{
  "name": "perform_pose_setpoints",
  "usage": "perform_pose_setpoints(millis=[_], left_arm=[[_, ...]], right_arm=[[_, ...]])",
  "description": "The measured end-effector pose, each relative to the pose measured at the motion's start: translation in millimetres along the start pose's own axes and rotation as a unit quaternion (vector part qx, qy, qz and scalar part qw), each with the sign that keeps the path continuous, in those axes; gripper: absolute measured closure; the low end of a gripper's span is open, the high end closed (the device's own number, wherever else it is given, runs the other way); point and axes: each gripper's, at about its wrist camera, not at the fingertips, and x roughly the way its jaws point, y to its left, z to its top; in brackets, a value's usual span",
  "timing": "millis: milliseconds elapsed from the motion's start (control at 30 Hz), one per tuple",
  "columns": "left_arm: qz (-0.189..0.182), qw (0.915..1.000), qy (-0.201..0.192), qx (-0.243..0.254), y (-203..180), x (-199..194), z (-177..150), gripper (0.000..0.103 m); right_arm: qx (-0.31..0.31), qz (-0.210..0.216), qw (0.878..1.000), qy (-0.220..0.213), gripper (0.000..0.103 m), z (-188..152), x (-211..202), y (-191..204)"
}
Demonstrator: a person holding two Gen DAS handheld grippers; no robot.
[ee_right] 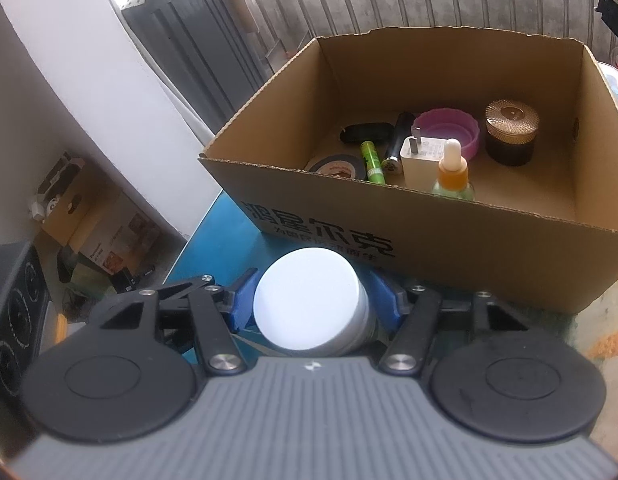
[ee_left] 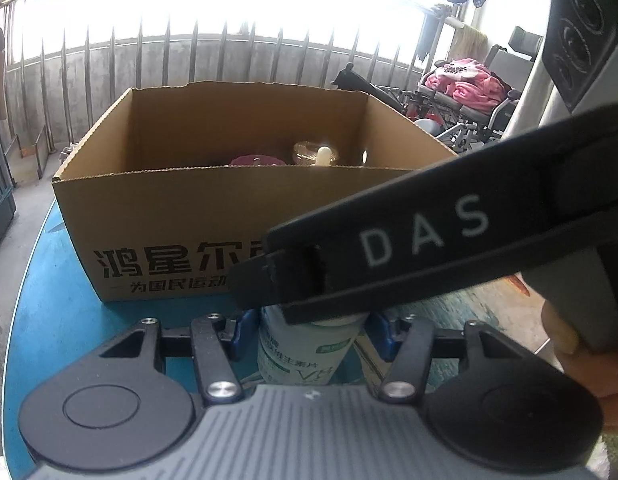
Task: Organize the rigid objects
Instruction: 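Carry the white jar into the box and open the right tool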
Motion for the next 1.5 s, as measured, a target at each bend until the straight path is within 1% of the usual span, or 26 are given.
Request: perform_pose_setpoints(millis=[333,400,467,600,667,800,900,1033,1167,1200,1267,1333,1400,1500], left_arm=[[0.008,1.0000,-0.004,-0.001,7,-24,-5,0.046],[0.011,0.9999,-0.007,0.001,5,-21,3,0.046],[0.014,0.9998,-0.013,0.003,4,-29,3,0.046],[0.024,0.9994,-0.025,0.007,2,-44,8,0.046],[0.030,0.9989,-0.033,0.012,-8,-51,11,0.046],[0.045,0.9974,-0.051,0.024,-16,-71,21,0.046],[0.056,0.9957,-0.067,0.033,-21,-86,31,0.047],[0.067,0.9926,-0.089,0.048,-32,-101,45,0.047],[0.067,0.9903,-0.106,0.060,-42,-112,63,0.047],[0.066,0.9897,-0.109,0.065,-56,-103,75,0.047],[0.064,0.9886,-0.115,0.074,-59,-102,89,0.048],[0.055,0.9883,-0.117,0.081,-63,-91,109,0.048],[0.041,0.9888,-0.117,0.084,-67,-86,126,0.048],[0.016,0.9905,-0.109,0.082,-80,-66,150,0.048]], right_arm=[[-0.004,0.003,1.000,-0.010,0.044,-2,-4,4],[-0.008,0.004,1.000,-0.014,0.044,-2,-7,6],[-0.012,0.006,1.000,-0.020,0.044,-2,-12,8],[-0.020,0.013,0.999,-0.038,0.044,-1,-25,15],[-0.027,0.016,0.998,-0.049,0.044,1,-34,19],[-0.043,0.027,0.996,-0.077,0.044,5,-54,27],[-0.052,0.035,0.993,-0.099,0.044,11,-68,30],[-0.064,0.047,0.989,-0.128,0.044,27,-89,30],[-0.075,0.044,0.985,-0.148,0.044,44,-111,29],[-0.077,0.041,0.984,-0.152,0.044,47,-117,29],[-0.081,0.037,0.983,-0.162,0.044,58,-129,26],[-0.077,0.032,0.982,-0.169,0.044,70,-139,18],[-0.073,0.028,0.981,-0.175,0.044,83,-149,7],[-0.067,0.014,0.981,-0.179,0.044,102,-158,-13]])
